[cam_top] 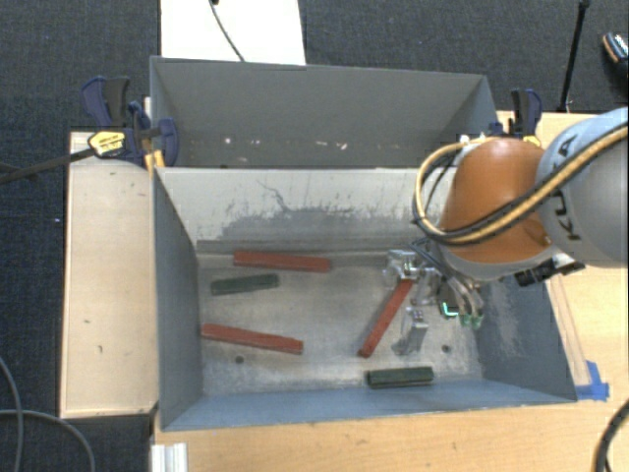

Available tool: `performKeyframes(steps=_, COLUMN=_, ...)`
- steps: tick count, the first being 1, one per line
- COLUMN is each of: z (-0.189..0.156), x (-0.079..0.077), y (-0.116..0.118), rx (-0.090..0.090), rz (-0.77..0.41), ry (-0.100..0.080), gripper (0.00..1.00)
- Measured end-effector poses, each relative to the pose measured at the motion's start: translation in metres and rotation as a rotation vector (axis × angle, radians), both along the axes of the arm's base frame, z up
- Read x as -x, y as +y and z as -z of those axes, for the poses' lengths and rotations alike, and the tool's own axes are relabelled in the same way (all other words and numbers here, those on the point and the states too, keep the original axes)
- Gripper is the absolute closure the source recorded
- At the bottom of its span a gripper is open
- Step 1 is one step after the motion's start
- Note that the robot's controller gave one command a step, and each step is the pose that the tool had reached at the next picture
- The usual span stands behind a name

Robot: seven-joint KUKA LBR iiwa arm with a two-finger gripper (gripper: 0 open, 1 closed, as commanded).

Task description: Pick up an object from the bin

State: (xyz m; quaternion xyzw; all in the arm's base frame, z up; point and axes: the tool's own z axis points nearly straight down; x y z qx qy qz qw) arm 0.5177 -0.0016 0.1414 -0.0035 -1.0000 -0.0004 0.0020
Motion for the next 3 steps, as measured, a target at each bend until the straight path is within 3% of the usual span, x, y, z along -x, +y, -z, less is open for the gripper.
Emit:
performKeyframes(steps=1, z=0.073, x=-0.019, y=0.018, rx=-0.001, rz=-0.363, ry=-0.001, gripper=0.0)
performKeyframes(steps=2, z=0.071, x=-0.02, y=0.018, rx=-0.001, rz=-0.361, ry=-0.005, gripper=1.0)
performKeyframes(steps=3, z=-0.069, x=-0.021, y=0.042, rx=0.001, rz=-0.454, ry=-0.015, gripper=1.0)
